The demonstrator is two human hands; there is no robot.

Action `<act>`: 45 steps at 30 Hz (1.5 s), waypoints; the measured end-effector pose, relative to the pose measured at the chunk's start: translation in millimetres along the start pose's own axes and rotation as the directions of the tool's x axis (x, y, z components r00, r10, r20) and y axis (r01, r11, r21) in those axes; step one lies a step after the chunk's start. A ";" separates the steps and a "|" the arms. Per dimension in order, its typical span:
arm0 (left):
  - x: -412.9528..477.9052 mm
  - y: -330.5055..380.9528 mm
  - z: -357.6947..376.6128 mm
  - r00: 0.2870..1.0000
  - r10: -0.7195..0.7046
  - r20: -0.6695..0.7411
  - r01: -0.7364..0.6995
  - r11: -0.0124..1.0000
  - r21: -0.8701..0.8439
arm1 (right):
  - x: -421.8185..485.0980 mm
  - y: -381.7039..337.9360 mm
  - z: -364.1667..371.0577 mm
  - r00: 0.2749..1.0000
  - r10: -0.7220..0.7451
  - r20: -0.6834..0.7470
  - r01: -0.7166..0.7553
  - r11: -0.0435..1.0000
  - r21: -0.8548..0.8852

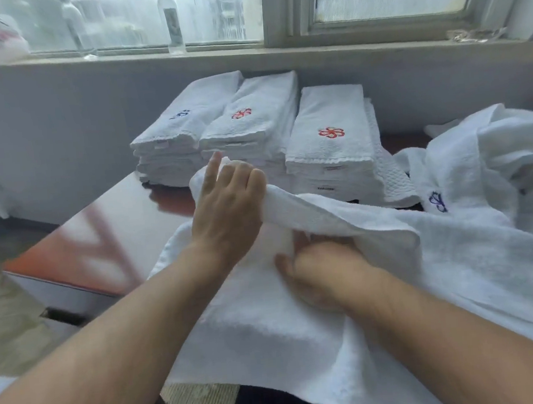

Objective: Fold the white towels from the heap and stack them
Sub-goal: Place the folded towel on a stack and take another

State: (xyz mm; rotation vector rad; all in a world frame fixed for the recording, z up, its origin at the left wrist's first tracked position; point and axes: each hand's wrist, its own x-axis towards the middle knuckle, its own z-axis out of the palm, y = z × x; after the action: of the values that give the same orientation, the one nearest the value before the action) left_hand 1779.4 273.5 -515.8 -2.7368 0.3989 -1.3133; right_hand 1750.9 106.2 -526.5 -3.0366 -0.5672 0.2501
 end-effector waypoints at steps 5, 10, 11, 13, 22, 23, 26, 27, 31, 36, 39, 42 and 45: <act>-22.3 -42.8 -29.5 0.987 0.020 0.161 -0.028 0.999 0.047 | 14.1 16.8 6.0 0.987 -0.030 -0.156 0.044 0.995 0.090; -62.7 -60.1 -43.4 0.745 -0.240 0.622 0.415 0.897 -0.151 | 11.3 17.8 2.6 0.986 -0.160 -0.043 0.166 0.966 0.197; -68.8 -60.8 -42.4 0.702 -0.334 0.629 0.511 0.851 -0.120 | 10.6 15.0 1.5 0.985 -0.173 -0.004 0.171 0.972 0.160; -77.6 -56.1 -40.2 0.616 -0.521 0.591 0.655 0.755 -0.016 | 9.3 8.5 0.9 0.982 -0.184 0.044 0.177 0.976 0.127; -77.7 -80.1 -21.2 0.604 -0.514 0.609 0.612 0.788 0.058 | 12.7 4.5 5.5 0.973 -0.233 0.007 0.222 0.935 0.278; -76.9 -85.4 -22.2 0.632 -0.503 0.590 0.602 0.798 0.036 | 12.0 6.7 3.8 0.971 -0.238 -0.022 0.235 0.936 0.261; -76.8 -88.0 -27.1 0.782 -0.417 0.463 0.492 0.869 -0.048 | 8.6 19.4 2.3 0.981 -0.172 -0.093 0.187 0.965 0.183; -77.2 -85.6 -28.7 0.838 -0.358 0.413 0.428 0.900 -0.088 | 6.6 23.3 3.6 0.985 -0.135 -0.105 0.151 0.975 0.165; -75.6 -70.7 -26.6 0.895 -0.121 0.429 0.222 0.956 -0.192 | -2.7 26.9 14.9 0.985 -0.114 -0.129 0.137 0.973 0.184; -77.3 -72.8 -22.4 0.910 -0.286 0.299 0.338 0.931 -0.138 | -14.7 23.1 14.9 0.976 -0.099 -0.192 0.135 0.974 0.180; -74.6 -79.9 -25.0 0.845 -0.371 0.385 0.411 0.911 -0.024 | -27.3 23.4 17.7 0.990 -0.018 -0.143 0.039 0.989 0.146; -64.4 -72.3 -33.7 0.728 -0.398 0.558 0.437 0.897 0.070 | -37.0 28.5 16.8 0.999 0.003 -0.047 0.008 0.975 0.222; -51.3 -31.7 -42.0 0.740 -0.187 0.646 0.343 0.931 -0.124 | -43.6 36.7 16.0 0.994 -0.016 -0.112 0.040 0.975 0.218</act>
State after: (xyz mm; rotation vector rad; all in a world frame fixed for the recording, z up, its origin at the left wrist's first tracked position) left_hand 1722.4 319.4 -522.4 -3.2998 0.0994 -0.3042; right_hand 1721.1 56.5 -538.3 -2.8060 -0.5349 0.1338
